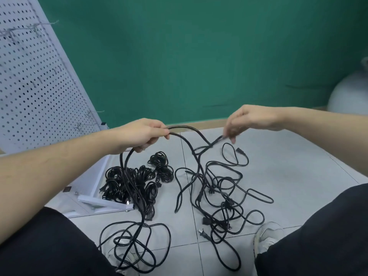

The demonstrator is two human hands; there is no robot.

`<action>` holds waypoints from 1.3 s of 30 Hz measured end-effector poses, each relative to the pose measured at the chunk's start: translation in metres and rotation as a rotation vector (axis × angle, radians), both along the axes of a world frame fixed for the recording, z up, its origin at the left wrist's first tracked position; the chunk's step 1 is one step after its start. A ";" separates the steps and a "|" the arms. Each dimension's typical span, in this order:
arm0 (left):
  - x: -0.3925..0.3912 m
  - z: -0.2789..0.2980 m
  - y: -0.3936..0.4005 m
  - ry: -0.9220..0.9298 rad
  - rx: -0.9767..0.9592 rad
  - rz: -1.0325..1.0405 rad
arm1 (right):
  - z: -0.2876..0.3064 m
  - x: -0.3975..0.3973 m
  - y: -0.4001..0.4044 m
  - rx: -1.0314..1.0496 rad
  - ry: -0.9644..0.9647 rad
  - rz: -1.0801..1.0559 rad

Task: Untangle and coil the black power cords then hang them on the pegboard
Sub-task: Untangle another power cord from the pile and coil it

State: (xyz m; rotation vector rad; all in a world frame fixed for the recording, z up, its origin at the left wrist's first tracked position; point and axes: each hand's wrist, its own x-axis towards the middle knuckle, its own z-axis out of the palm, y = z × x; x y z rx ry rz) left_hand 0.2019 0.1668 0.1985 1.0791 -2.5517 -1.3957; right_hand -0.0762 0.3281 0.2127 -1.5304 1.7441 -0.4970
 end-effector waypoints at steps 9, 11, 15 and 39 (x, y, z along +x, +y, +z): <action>-0.002 0.026 -0.002 0.554 0.326 0.179 | -0.016 0.027 -0.025 -0.104 0.562 0.042; 0.003 0.027 -0.004 0.585 0.364 0.174 | -0.021 0.030 -0.027 -0.287 0.440 -0.063; 0.004 0.023 -0.001 0.559 0.360 0.123 | -0.024 0.039 -0.032 -0.237 0.118 -0.138; 0.083 0.010 -0.043 0.254 0.340 0.113 | -0.014 0.053 -0.052 -0.445 0.080 -0.163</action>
